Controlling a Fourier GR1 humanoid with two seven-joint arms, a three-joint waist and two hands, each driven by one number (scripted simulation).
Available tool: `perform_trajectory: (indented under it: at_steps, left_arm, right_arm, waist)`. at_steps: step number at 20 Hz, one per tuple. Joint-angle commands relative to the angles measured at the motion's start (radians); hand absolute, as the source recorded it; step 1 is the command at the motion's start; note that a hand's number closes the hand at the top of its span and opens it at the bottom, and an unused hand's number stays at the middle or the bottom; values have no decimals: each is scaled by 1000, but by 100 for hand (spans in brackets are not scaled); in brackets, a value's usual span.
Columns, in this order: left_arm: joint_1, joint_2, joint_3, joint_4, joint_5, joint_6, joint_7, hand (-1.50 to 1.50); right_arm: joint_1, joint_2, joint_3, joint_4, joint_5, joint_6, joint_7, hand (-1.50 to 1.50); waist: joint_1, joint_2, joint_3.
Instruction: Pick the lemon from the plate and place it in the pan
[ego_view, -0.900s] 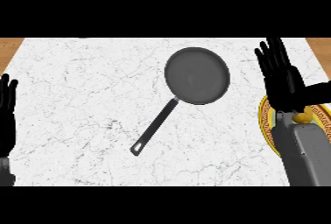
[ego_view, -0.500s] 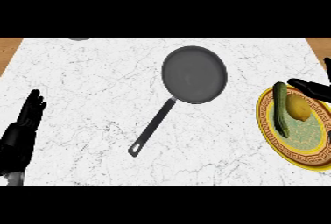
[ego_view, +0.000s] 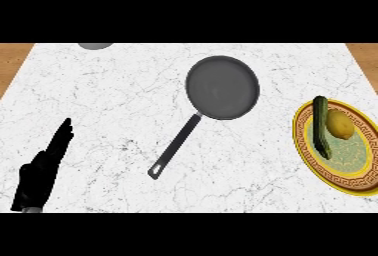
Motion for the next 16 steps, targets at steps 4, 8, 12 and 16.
perform_trajectory:
  at_steps: [4, 8, 12, 16]
  left_arm:
    - [-8, -24, -41, -36, -45, 2, 56, 0]
    - [-17, -20, -34, -55, -67, 0, 74, 0]
    - [-9, -50, -42, -33, -77, -12, 61, 0]
    - [-73, -27, 10, -24, -65, -56, 112, 0]
  right_arm:
    - [19, -195, 75, -25, 40, 246, 155, -150]
    - [-49, -239, 99, -32, -5, 412, 210, -150]
    - [-185, -249, 146, 36, -4, 527, 256, -150]
    - [-321, -234, 202, 99, 55, 559, 371, -150]
  waist:
    - [33, -3, 1]
    - [39, -2, 1]
    - [49, 0, 1]
    - [47, 1, 1]
